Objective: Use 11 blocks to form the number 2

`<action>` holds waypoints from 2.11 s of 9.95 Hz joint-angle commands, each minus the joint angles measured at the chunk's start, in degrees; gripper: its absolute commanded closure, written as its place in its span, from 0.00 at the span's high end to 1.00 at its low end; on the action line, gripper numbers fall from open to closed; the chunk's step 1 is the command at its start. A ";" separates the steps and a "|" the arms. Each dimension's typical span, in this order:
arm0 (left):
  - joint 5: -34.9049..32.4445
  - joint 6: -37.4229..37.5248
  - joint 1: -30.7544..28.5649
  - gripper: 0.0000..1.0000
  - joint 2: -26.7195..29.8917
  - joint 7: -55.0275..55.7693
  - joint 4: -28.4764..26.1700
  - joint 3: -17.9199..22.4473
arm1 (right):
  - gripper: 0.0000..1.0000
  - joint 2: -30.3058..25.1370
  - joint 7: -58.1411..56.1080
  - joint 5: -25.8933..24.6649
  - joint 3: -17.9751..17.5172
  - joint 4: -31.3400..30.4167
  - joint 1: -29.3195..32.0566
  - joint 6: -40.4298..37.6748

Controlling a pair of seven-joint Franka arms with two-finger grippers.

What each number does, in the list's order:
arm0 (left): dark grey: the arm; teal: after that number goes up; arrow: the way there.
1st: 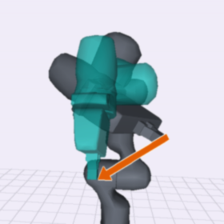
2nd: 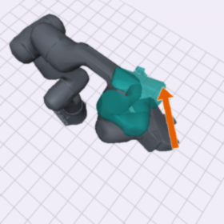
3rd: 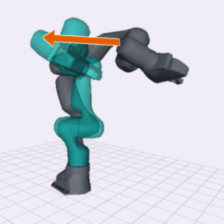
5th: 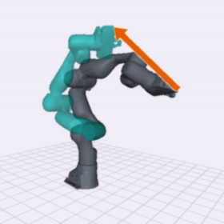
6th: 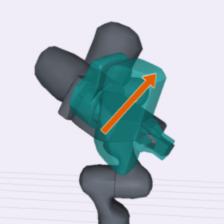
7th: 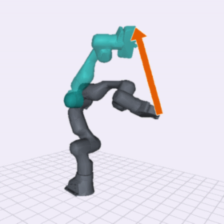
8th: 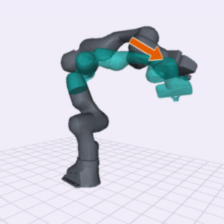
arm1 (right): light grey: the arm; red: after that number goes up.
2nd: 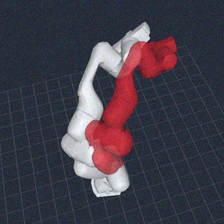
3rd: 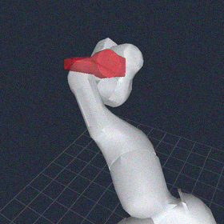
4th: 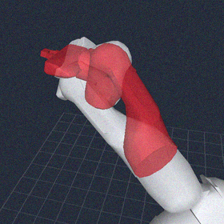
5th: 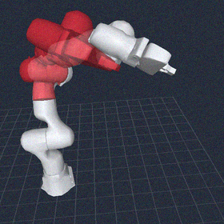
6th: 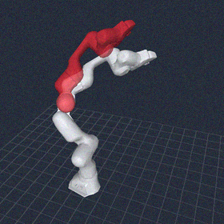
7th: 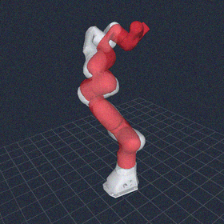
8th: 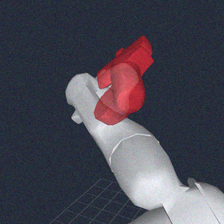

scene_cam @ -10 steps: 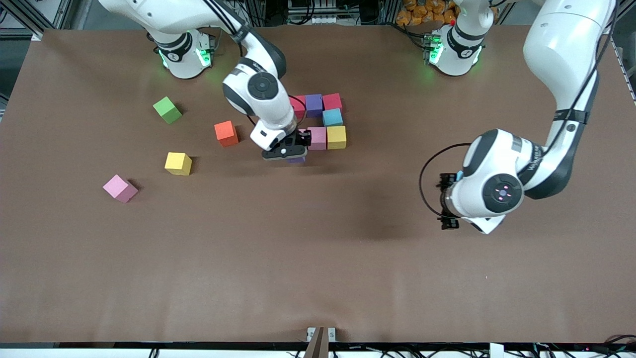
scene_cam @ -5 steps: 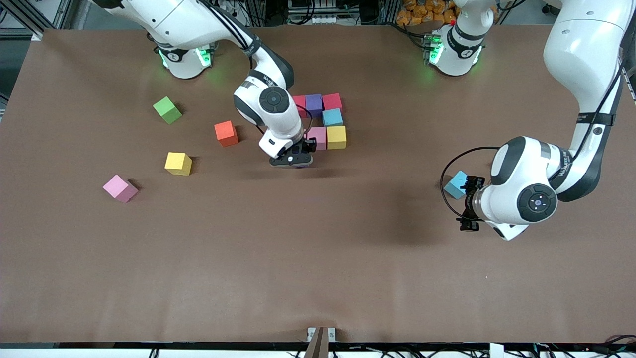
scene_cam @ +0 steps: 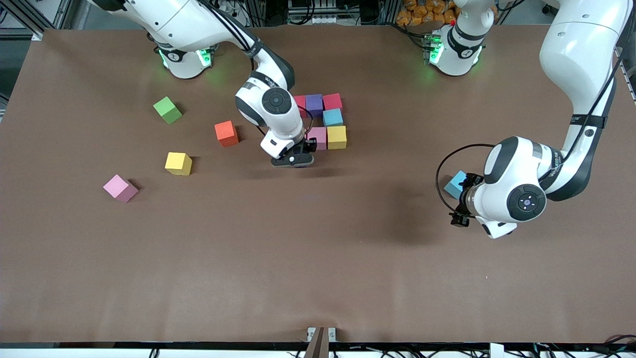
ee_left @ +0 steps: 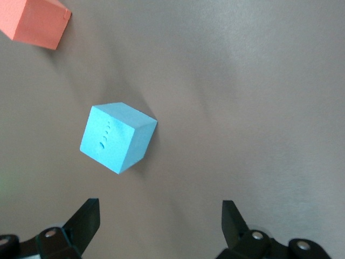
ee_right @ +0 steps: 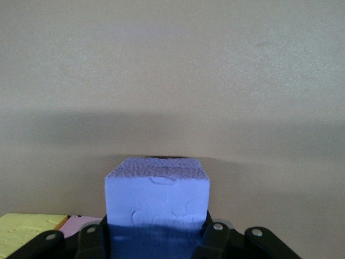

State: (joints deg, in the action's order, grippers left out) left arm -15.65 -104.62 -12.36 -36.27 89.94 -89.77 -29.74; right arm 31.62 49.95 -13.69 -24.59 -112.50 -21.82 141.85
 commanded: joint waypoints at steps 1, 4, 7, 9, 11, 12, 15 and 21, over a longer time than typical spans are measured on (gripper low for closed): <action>-2.88 -2.15 -1.44 1.00 1.99 -3.88 -4.34 -0.41 | 0.47 0.90 1.21 -1.34 0.42 1.06 -0.59 0.00; -5.36 -13.73 -5.65 1.00 9.95 -10.62 -18.63 -0.67 | 0.47 0.90 1.29 -2.66 0.42 0.80 -0.42 0.00; -5.36 -18.07 -7.77 1.00 13.33 -14.88 -24.92 -0.76 | 0.46 0.99 1.29 -2.66 0.42 0.71 -0.33 0.00; -5.36 -21.30 -8.21 1.00 13.59 -15.93 -27.90 -0.76 | 0.46 1.42 1.29 -2.75 0.42 0.79 -0.42 0.00; -5.44 -26.05 -9.26 1.00 13.51 -15.85 -30.19 -0.67 | 0.46 1.77 1.29 -2.75 0.42 0.80 -0.50 0.00; -5.36 -26.59 -9.70 1.00 13.16 -15.93 -30.29 -0.76 | 0.46 1.78 1.29 -3.44 0.42 0.80 -0.50 0.00; -5.44 -27.47 -10.41 1.00 12.28 -16.63 -30.55 -0.76 | 0.46 2.04 1.29 -3.36 0.42 0.80 -0.24 0.00; -5.36 -33.53 -10.93 1.00 10.17 -16.72 -33.27 -0.67 | 0.46 2.04 2.00 -3.36 0.42 0.80 -0.42 0.09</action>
State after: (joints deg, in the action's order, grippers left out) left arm -20.28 -135.99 -22.42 -26.13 73.98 -121.43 -29.83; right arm 33.21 50.29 -15.97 -24.26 -112.38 -21.85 141.85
